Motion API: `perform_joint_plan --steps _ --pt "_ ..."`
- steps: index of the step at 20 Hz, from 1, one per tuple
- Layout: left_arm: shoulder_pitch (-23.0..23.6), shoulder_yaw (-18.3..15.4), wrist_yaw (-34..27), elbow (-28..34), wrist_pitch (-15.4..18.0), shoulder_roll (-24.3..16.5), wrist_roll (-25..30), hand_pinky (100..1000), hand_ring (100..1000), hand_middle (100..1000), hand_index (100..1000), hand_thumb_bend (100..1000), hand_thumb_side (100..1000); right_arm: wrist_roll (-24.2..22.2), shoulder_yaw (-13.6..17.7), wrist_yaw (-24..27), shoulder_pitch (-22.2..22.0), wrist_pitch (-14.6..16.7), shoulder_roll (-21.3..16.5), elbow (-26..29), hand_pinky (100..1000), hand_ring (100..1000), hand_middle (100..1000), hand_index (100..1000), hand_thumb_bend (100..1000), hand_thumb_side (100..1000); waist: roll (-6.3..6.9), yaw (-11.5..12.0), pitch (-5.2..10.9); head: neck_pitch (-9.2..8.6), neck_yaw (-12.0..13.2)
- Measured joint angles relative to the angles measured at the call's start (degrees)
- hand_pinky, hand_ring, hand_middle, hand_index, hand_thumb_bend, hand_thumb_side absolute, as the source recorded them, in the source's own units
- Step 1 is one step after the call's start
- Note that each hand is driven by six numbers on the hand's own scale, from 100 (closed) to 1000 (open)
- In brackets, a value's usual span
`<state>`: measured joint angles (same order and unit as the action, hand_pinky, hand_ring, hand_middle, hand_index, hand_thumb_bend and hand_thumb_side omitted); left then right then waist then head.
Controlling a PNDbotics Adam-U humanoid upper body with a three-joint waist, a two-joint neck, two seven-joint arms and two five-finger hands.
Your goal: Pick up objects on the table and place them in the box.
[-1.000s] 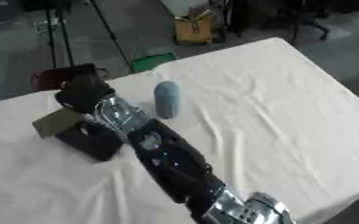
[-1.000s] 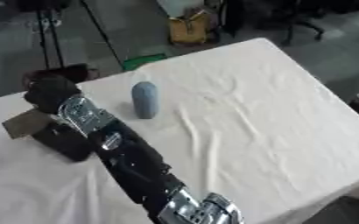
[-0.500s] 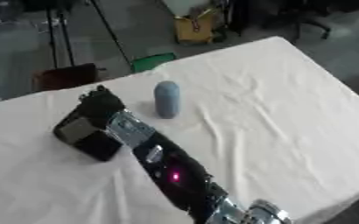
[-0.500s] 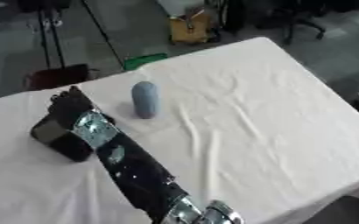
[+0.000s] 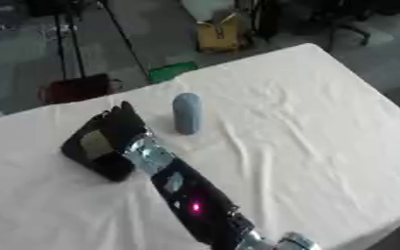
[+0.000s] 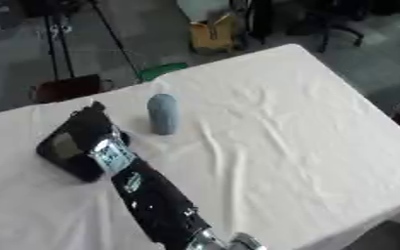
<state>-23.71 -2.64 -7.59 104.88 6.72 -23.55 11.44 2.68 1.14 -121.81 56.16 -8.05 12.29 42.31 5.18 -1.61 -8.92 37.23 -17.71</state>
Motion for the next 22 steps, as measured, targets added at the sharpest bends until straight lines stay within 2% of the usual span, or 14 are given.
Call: perform_joint_plan --steps 1,2,3,4,5,6,7,8,11,12,16,18,21,22 --pt "0.0 0.0 0.0 0.0 0.0 0.0 0.0 745 681 824 891 686 776 0.4 0.3 -0.7 0.0 -1.7 0.0 0.0 701 649 496 585 245 190 0.00 0.1 0.00 0.00 0.0" --pt "0.0 0.0 0.0 0.0 0.0 0.0 0.0 745 681 824 891 686 776 0.5 0.4 -1.3 0.0 -3.1 0.0 0.0 718 677 542 642 267 219 0.00 0.1 0.00 0.00 0.0" --pt "0.0 0.0 0.0 0.0 0.0 0.0 0.0 745 681 824 891 686 776 0.2 0.6 -1.8 0.1 -4.1 0.0 0.0 718 677 542 642 267 219 0.00 0.1 0.00 0.00 0.0" --pt "0.0 0.0 0.0 0.0 0.0 0.0 0.0 744 681 824 891 686 776 -0.3 0.6 -2.1 0.1 -4.7 0.0 -0.1 787 773 737 821 357 363 -0.01 0.1 0.00 0.00 0.0" --pt "0.0 0.0 0.0 0.0 0.0 0.0 0.0 744 681 824 891 686 776 -1.3 0.6 -2.2 0.1 -4.9 0.0 -0.4 787 773 737 821 357 363 -0.01 0.1 0.00 0.00 0.0" --pt "0.0 0.0 0.0 0.0 0.1 0.0 0.1 745 681 824 891 686 776 -2.8 0.6 -2.2 0.3 -4.7 0.0 -0.8 847 846 867 926 531 491 -0.01 0.1 0.00 0.00 0.0" --pt "0.0 0.0 0.0 0.0 0.1 0.0 0.1 745 681 824 891 686 776 -4.8 0.7 -2.1 0.3 -4.0 0.0 -1.2 847 846 874 926 462 527 -0.02 0.1 0.00 0.00 0.0" --pt "0.0 0.0 -0.1 0.0 0.1 0.0 0.1 745 681 824 891 685 777 -7.2 0.7 -1.8 0.3 -3.2 0.0 -1.6 873 870 922 963 532 600 -0.02 0.1 0.01 0.00 0.0" --pt "0.0 0.0 -0.2 0.0 0.1 0.0 0.1 745 681 824 891 686 777 -13.8 1.0 0.3 0.5 -0.4 -0.1 -1.8 889 884 945 986 565 643 -0.02 0.0 0.05 0.00 0.1" --pt "0.0 0.0 -0.2 0.0 0.1 0.0 0.1 745 681 824 891 686 777 -15.4 1.0 1.2 0.5 0.3 -0.2 -1.8 967 949 1000 1000 624 751 -0.02 0.0 0.05 0.00 0.1" --pt "0.0 0.0 -0.2 0.0 0.1 0.0 0.1 745 680 824 891 687 777 -19.6 1.0 5.8 0.5 2.2 -0.5 -0.8 999 976 1000 1000 674 794 -0.01 -0.1 0.05 0.00 0.2" --pt "0.0 0.0 -0.2 0.0 0.1 0.0 0.1 745 680 824 891 687 777 -20.8 1.4 9.6 0.5 3.0 -0.5 0.1 997 973 1000 1000 676 795 -0.01 -0.3 0.05 0.00 0.2" --pt "0.0 0.0 -0.2 0.0 0.1 0.0 0.1 745 680 824 892 687 777 -22.1 2.0 18.1 0.6 3.8 -0.9 2.1 980 953 985 1000 672 817 -0.04 -0.4 0.05 0.00 0.3" --pt "0.0 0.0 -0.2 0.0 0.1 0.0 0.1 745 680 824 892 687 777 -22.2 2.0 20.9 0.7 3.7 -1.1 3.0 975 948 981 1000 598 890 -0.09 -0.4 0.05 0.00 0.3"
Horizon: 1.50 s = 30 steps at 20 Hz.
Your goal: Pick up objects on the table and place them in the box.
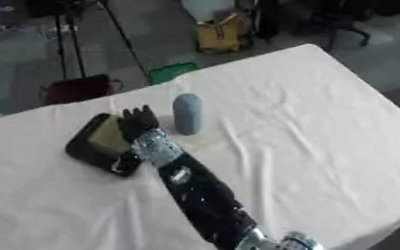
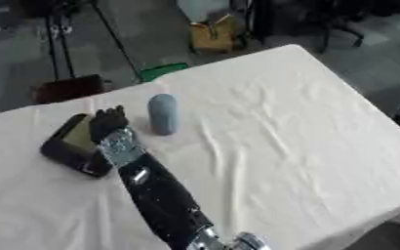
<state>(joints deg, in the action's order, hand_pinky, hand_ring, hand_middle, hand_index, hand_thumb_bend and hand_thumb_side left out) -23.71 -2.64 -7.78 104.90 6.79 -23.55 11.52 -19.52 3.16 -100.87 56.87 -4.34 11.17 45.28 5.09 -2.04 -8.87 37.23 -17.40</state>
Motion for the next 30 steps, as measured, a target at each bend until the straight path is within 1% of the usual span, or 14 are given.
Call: perform_joint_plan --steps 1,3,4,5,6,7,9,10,11,13,17,20,23,30 --pt "0.0 0.0 0.0 0.0 0.0 0.0 0.0 745 680 824 892 687 777 0.0 0.0 2.5 0.2 -0.1 -0.3 0.9 972 944 972 1000 665 823 -0.06 0.0 0.00 0.00 0.0" --pt "0.0 0.0 0.0 0.0 0.0 0.0 0.0 745 680 824 892 688 777 0.6 -0.1 6.4 0.7 -0.6 -0.8 2.5 958 927 954 988 650 814 -0.22 0.0 0.00 0.00 0.0" --pt "0.0 0.0 0.0 0.0 0.0 0.0 0.0 745 680 824 892 691 774 1.1 -0.2 7.9 0.8 -0.9 -1.0 3.3 939 895 898 963 574 857 -0.26 0.0 0.00 0.00 0.0" --pt "0.0 0.0 0.0 0.0 0.0 0.0 0.0 745 680 824 892 687 777 1.9 -0.4 9.5 0.9 -1.0 -1.3 4.1 925 872 857 942 583 766 -0.26 0.0 0.00 0.00 0.1" --pt "0.0 0.0 0.0 0.0 0.0 0.0 0.0 745 680 824 892 687 777 2.9 -0.5 11.1 1.1 -1.0 -1.6 5.2 925 872 857 942 583 766 -0.26 -0.1 0.00 0.00 0.2" --pt "0.0 0.0 0.0 0.0 0.0 0.0 0.0 745 680 824 891 688 777 3.9 -0.7 12.9 1.2 -0.8 -1.9 6.2 909 857 825 918 526 747 -0.27 -0.2 0.00 0.00 0.2" --pt "0.0 0.0 0.0 0.0 0.0 0.0 0.0 745 679 824 892 688 777 5.5 -1.1 16.5 1.3 -0.1 -2.7 7.5 898 843 801 901 491 723 -0.27 -0.3 0.00 0.00 0.2" --pt "0.0 0.0 0.0 0.0 0.0 0.0 0.0 745 679 824 891 687 778 6.2 -1.4 18.1 1.4 0.3 -3.0 8.0 863 804 761 871 440 695 -0.27 -0.4 0.00 0.00 0.2" --pt "0.0 0.0 0.0 0.0 0.0 0.0 0.0 745 679 823 892 686 778 6.9 -1.7 19.8 1.5 0.8 -3.3 8.5 816 754 706 829 223 629 -0.28 -0.4 0.00 0.00 0.3" --pt "0.0 0.0 0.0 0.0 0.0 0.0 0.0 744 678 823 891 685 778 9.4 -2.3 24.5 1.6 3.1 -4.1 9.8 766 689 626 773 101 550 -0.26 -0.8 0.00 0.00 0.5" --pt "0.1 0.0 0.0 0.0 0.1 0.0 -0.3 743 677 821 890 682 777 16.4 -4.1 34.4 1.5 8.9 -7.2 12.0 717 630 568 713 100 540 -0.01 -1.3 -0.01 0.00 0.9" --pt "0.4 -0.1 0.0 0.0 0.2 0.0 -0.6 742 676 821 890 682 777 20.4 -5.1 39.5 0.9 10.8 -9.4 12.6 719 636 573 719 100 544 0.14 -1.4 -0.01 0.00 1.2" --pt "0.6 -0.1 0.0 0.0 0.3 0.0 -0.8 739 675 820 890 675 772 21.4 -5.8 42.8 0.6 11.5 -10.9 12.6 724 653 594 744 100 545 0.17 -1.4 -0.01 0.00 1.3" --pt "0.6 -0.4 0.0 0.0 0.1 0.0 -2.2 735 672 817 889 654 769 19.6 -6.4 47.3 0.0 12.1 -14.0 13.5 725 676 622 765 134 547 0.28 -1.9 -0.03 -0.02 1.7"
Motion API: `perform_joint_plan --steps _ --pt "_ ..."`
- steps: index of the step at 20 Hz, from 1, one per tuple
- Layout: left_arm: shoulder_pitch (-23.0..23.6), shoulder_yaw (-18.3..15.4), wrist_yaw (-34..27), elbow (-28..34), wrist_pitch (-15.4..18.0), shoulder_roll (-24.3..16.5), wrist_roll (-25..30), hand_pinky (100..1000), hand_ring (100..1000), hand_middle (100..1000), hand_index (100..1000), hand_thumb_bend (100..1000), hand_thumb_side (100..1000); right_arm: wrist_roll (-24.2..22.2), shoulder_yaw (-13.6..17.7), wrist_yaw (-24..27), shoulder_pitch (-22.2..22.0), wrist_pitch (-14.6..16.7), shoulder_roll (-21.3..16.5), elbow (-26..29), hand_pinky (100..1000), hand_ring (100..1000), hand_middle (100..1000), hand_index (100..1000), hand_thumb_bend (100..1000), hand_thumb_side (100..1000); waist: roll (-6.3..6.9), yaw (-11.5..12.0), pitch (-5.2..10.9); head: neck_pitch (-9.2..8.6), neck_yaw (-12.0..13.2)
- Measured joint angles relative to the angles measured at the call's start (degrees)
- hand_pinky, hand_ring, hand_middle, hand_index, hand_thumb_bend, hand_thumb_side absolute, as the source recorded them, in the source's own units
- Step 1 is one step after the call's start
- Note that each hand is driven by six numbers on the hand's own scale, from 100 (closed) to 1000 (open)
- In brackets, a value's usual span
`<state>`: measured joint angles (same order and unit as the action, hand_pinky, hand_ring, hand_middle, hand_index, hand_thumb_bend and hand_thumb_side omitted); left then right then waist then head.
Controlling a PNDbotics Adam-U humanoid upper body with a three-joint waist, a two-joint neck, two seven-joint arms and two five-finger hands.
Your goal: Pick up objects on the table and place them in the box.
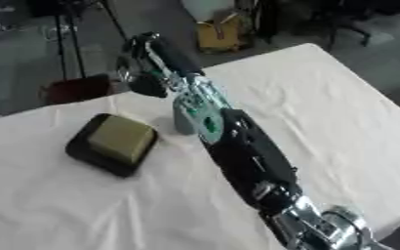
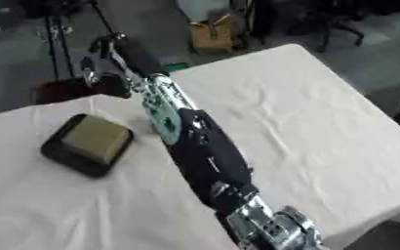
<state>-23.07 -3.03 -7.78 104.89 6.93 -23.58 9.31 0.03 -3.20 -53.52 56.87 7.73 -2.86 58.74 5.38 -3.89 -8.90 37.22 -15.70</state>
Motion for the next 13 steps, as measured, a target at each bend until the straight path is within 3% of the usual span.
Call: perform_joint_plan --steps 13 --pt "0.1 0.0 0.0 0.2 0.2 0.0 -1.6 730 664 811 884 666 758 -0.2 1.1 2.3 -1.4 -2.7 -3.3 1.7 726 702 653 786 136 559 0.14 -0.1 -0.24 -0.38 0.5"
